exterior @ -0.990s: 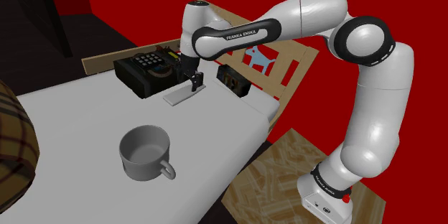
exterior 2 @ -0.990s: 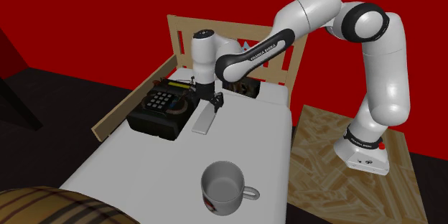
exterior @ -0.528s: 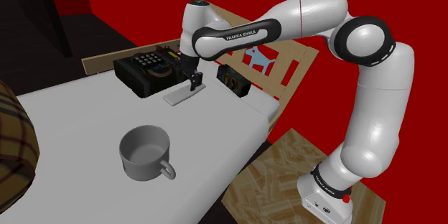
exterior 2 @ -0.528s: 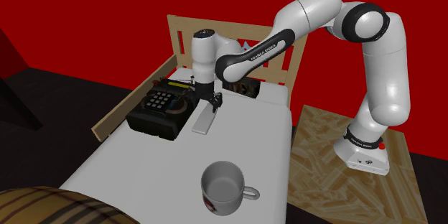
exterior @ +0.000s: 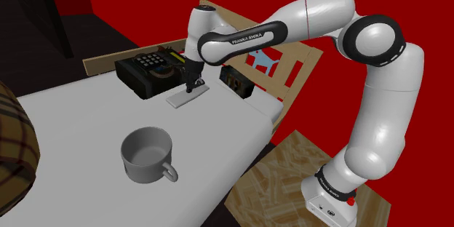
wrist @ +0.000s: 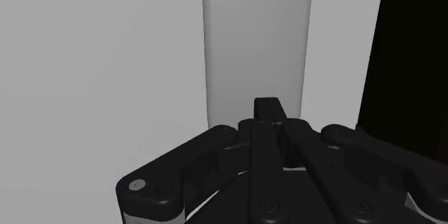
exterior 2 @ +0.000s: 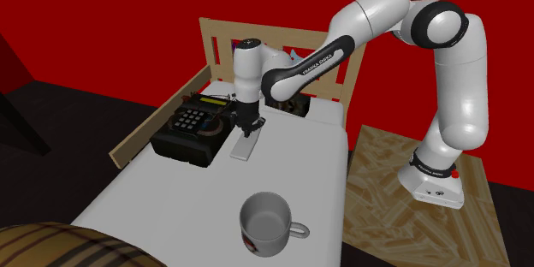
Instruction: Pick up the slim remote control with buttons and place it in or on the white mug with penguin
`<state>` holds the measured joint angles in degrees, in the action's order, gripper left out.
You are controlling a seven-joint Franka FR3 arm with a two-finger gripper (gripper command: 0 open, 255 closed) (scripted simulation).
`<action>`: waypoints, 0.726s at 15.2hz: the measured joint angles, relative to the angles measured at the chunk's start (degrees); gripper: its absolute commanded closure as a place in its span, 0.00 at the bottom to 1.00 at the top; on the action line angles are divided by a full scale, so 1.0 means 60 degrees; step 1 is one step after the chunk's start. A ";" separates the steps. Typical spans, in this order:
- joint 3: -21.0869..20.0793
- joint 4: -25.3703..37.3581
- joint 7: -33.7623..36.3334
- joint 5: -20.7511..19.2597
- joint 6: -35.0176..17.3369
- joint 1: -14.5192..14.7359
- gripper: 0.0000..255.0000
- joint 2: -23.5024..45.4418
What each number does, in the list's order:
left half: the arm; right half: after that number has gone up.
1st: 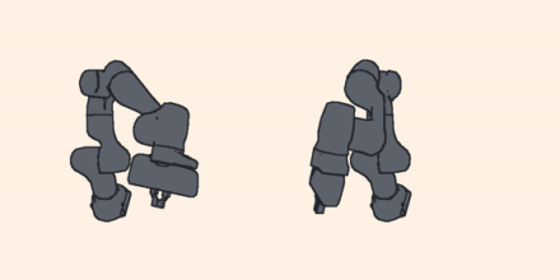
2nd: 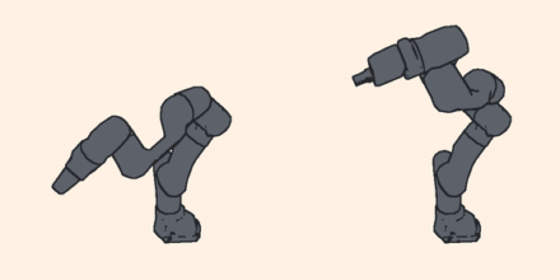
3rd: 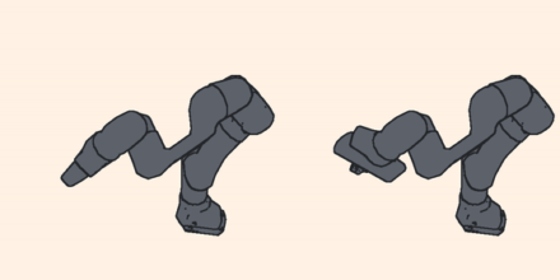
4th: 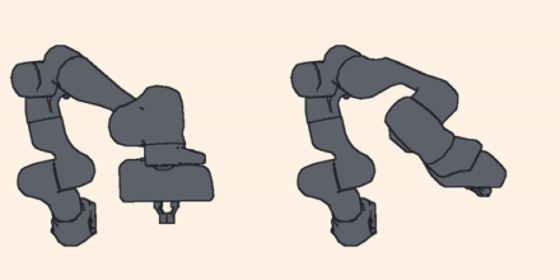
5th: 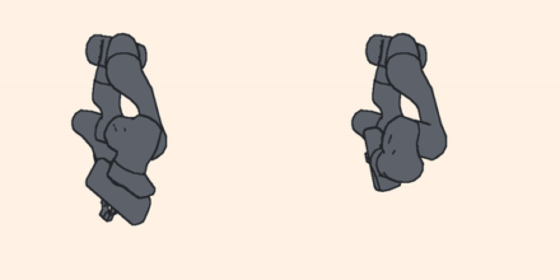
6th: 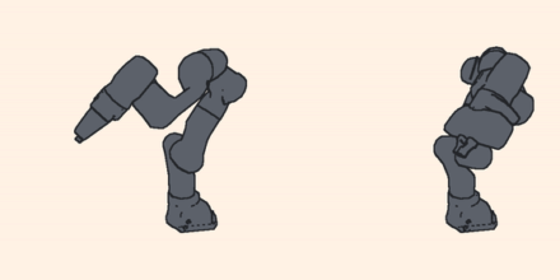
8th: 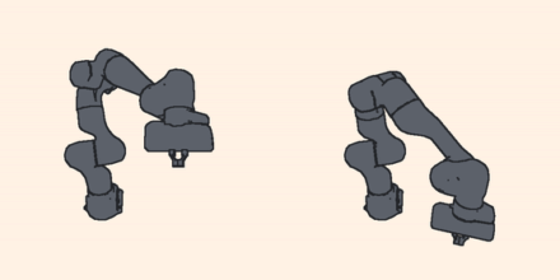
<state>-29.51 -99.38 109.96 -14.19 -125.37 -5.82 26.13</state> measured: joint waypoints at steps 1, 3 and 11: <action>-0.0004 0.0003 0.0000 0.0001 0.0046 0.0001 0.00 -0.0014; -0.0001 0.0084 -0.0046 0.0071 0.0220 -0.0053 0.00 -0.0025; 0.0138 0.0190 -0.0058 0.0067 0.0425 -0.0108 0.00 0.0303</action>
<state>-28.68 -98.24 109.61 -13.79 -122.82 -6.46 27.95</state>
